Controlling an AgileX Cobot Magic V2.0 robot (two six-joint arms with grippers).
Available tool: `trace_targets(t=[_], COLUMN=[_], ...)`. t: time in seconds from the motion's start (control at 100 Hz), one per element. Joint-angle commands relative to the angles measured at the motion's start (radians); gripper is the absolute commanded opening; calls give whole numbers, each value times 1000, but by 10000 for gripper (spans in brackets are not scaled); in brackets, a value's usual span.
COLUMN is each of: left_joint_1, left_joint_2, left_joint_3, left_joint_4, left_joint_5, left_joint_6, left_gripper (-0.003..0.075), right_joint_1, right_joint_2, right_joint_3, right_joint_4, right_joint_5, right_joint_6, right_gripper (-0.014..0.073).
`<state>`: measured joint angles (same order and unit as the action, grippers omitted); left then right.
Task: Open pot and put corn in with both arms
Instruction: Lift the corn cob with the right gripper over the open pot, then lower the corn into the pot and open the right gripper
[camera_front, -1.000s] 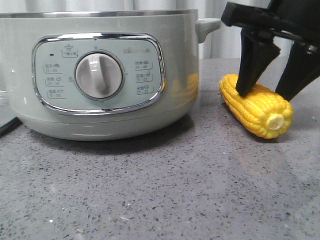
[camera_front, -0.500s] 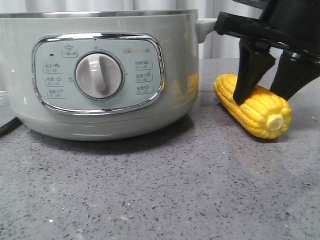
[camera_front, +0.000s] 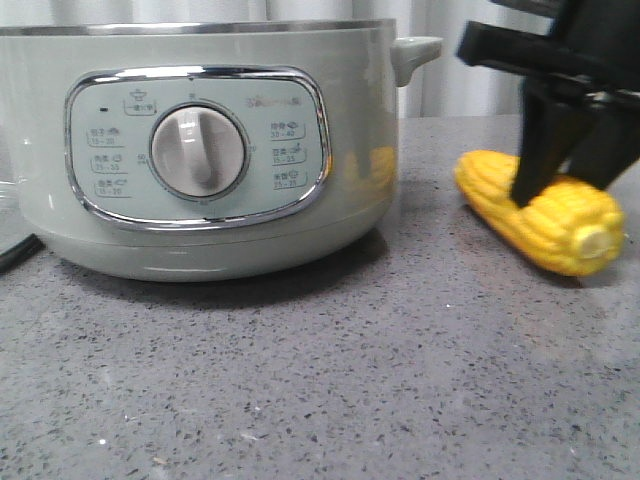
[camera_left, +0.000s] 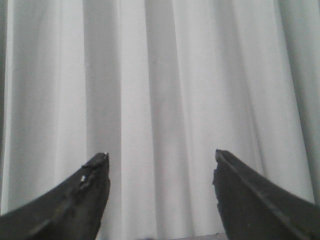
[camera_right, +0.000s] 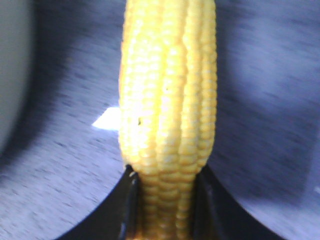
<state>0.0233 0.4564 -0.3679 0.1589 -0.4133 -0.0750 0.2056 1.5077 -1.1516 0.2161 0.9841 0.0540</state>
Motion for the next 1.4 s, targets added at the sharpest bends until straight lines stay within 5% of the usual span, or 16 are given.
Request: trace_targets(t=[0.0, 0.5, 1.0, 1.23, 1.39], left_joint_1=[-6, -6, -6, -6, -6], left_joint_2=[4, 4, 4, 4, 4], left_joint_3=[-34, -34, -34, -34, -34], left_joint_4=[-8, -8, -8, -8, -8], left_joint_5=[-62, -62, -88, -88, -88], left_joint_6=[-10, -10, -10, -10, -10], left_gripper=[408, 408, 408, 408, 408], right_joint_1=[-35, -89, 337, 411, 412], right_joint_2=[-84, -307, -204, -110, -83], right_joint_3=[-28, -218, -286, -286, -286], right_joint_4=[-19, 9, 39, 39, 39], right_joint_5=[17, 12, -354, -445, -474], right_joint_6=[-3, -24, -41, -76, -76], right_gripper=[-18, -18, -18, 2, 139])
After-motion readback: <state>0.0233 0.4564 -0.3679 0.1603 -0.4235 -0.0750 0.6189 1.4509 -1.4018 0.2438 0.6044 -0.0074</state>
